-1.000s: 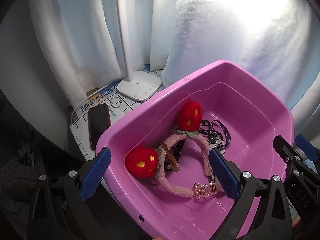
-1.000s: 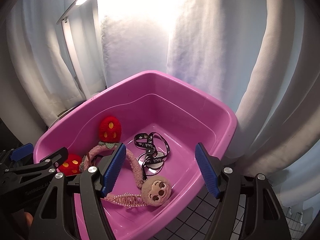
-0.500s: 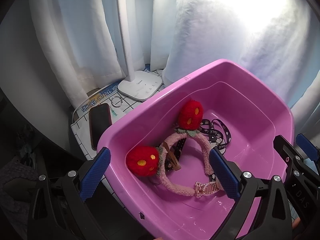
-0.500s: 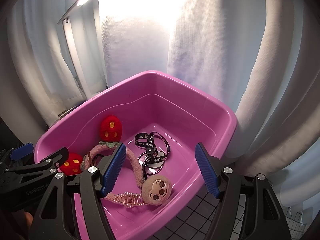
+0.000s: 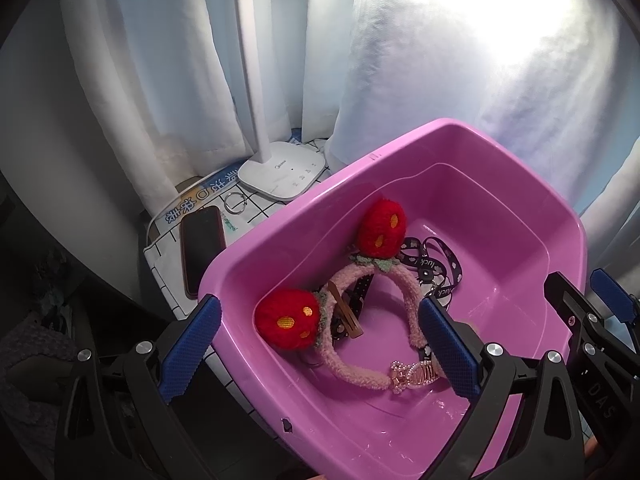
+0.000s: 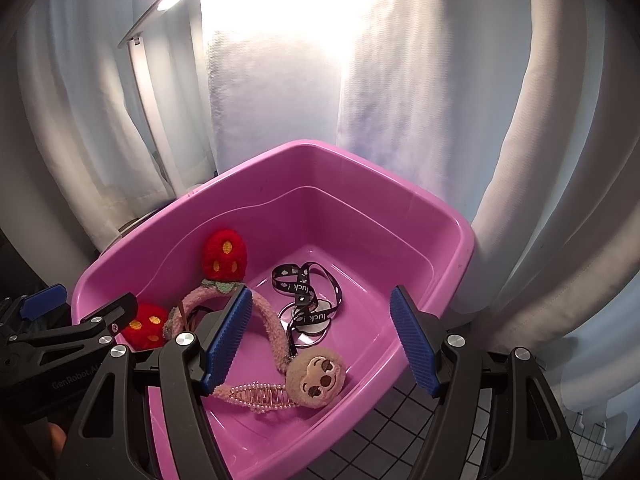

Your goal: Organize jewelry

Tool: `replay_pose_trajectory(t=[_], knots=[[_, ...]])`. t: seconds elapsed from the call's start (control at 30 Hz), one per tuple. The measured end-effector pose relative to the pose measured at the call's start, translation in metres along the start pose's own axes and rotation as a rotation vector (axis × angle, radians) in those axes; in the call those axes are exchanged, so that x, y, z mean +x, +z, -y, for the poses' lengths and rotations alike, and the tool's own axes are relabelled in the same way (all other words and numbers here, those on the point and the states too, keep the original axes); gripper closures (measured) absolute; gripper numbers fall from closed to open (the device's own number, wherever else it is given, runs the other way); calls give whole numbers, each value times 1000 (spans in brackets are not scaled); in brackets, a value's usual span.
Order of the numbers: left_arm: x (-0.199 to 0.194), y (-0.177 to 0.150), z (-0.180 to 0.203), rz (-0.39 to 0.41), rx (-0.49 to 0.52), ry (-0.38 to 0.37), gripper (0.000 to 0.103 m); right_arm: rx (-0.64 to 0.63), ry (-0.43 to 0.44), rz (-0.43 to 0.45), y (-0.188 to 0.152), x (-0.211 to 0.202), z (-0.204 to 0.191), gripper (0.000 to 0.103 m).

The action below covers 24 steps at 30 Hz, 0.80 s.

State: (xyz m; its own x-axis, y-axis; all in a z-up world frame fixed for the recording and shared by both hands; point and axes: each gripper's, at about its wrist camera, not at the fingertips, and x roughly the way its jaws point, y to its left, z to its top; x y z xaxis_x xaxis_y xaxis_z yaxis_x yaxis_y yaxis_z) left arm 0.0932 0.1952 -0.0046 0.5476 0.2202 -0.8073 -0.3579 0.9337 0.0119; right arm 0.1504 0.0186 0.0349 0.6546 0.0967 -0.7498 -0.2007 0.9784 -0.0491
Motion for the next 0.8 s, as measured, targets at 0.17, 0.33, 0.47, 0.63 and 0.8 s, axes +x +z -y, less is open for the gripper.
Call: replay_pose_trajectory(t=[0.17, 0.33, 0.47, 0.63, 0.8], knots=[[-1, 0, -1, -1, 1, 1, 6, -3, 0, 2, 0, -1, 1, 35], [-1, 0, -1, -1, 2, 0, 6, -7, 1, 4, 0, -3, 0, 35], [-1, -1, -1, 2, 4, 1, 6, -9, 2, 6, 0, -3, 0, 35], [-2, -1, -2, 2, 5, 0, 6, -8, 2, 8, 0, -4, 0, 35], [-3, -1, -2, 3, 5, 3, 6, -8, 2, 8, 0, -5, 0, 35]])
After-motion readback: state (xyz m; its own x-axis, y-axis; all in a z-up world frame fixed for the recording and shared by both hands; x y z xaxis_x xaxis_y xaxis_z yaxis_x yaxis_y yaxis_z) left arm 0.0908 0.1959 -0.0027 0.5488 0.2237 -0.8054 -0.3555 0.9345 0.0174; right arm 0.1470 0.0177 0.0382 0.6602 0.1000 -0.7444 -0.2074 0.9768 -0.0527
